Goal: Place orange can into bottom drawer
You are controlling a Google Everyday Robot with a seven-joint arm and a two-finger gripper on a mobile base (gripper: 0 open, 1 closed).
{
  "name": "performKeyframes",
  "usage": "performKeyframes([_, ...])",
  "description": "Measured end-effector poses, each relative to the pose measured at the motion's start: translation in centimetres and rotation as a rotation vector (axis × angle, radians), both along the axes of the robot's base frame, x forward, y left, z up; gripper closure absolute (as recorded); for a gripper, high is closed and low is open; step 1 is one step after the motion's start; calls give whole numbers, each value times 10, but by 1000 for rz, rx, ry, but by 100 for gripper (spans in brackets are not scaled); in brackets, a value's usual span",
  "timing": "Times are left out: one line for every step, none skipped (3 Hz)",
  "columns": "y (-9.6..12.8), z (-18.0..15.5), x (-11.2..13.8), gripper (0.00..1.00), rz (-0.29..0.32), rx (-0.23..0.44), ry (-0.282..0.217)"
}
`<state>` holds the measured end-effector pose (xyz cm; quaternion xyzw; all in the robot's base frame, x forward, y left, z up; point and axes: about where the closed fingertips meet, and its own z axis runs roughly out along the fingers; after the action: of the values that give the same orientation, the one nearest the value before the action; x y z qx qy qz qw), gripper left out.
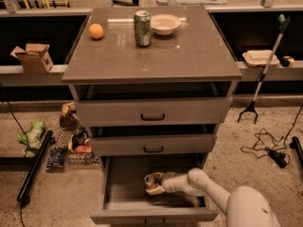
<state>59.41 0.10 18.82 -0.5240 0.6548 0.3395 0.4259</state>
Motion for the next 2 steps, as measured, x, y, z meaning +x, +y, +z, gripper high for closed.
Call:
performKeyframes([1,-22,1,99,-28,0,-22])
performKeyframes([0,-28,0,77,-49,-5,-29])
